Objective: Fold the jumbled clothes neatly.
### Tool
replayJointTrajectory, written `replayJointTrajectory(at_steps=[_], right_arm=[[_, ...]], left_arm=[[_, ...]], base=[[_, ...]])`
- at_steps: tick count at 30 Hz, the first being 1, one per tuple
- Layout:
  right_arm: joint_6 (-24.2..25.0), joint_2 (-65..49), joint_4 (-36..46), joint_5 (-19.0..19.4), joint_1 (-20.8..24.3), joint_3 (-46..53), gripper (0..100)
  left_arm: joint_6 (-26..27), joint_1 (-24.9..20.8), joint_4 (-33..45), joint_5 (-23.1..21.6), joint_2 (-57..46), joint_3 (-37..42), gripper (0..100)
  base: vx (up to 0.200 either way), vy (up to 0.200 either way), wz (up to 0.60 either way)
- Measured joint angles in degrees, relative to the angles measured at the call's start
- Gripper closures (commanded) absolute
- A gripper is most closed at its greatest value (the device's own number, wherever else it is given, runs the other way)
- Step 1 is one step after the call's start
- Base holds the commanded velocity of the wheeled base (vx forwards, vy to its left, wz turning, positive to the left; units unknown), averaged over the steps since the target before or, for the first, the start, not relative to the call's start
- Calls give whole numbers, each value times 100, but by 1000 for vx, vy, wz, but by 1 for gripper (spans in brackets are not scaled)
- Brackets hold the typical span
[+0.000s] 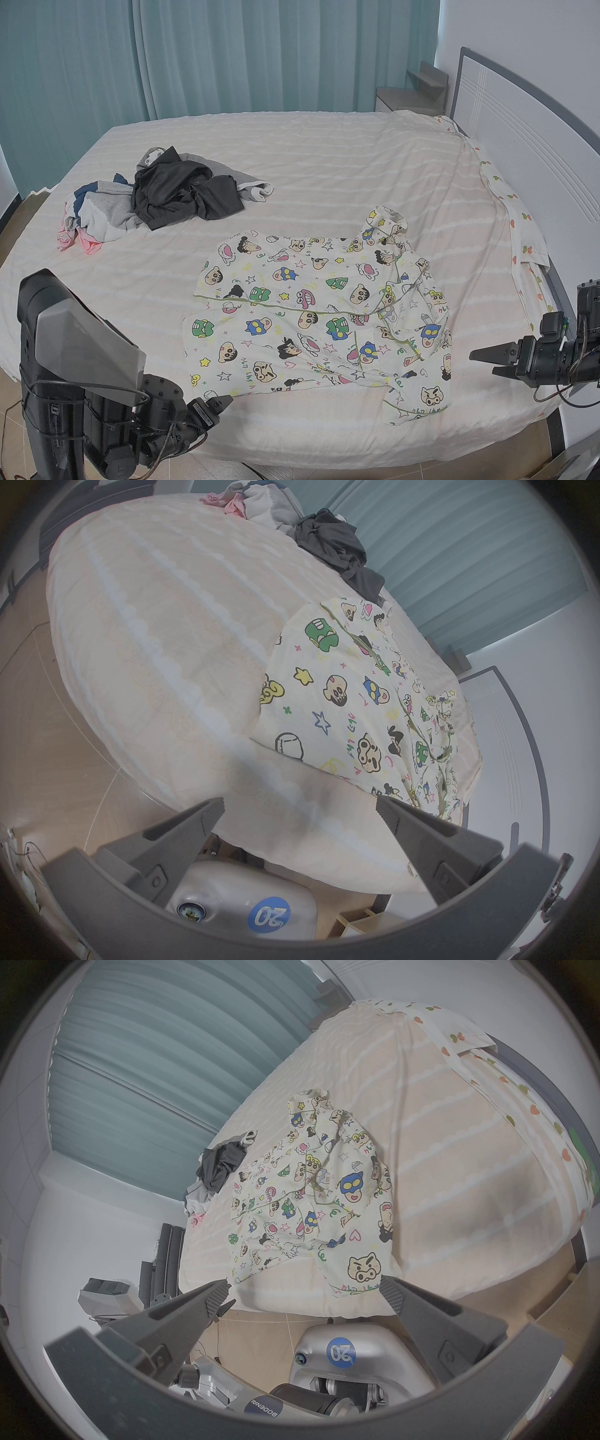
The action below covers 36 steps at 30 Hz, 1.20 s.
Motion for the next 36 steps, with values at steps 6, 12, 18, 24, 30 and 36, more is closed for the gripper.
replayJointTrajectory(at_steps=[6,12,18,24,30,36], right_arm=[[0,20,-32,-5,-55,72,0],[-5,-108,-43,-2,-41,127,0],[-33,-227,-57,2,-24,188,0],[-88,-276,-51,-18,-38,201,0],[-96,-279,-46,-18,-30,212,0],[-117,-50,-51,-9,-33,221,0]], left_arm=[[76,-23,-1,341,158,-306,0],[346,29,2,567,371,-606,0],[412,154,2,651,516,-848,0],[536,206,5,651,577,-959,0],[774,254,2,653,701,-1119,100],[897,256,5,668,786,-1159,100]], base=[[0,0,0],[0,0,0],[0,0,0],[0,0,0],[0,0,0],[0,0,0]])
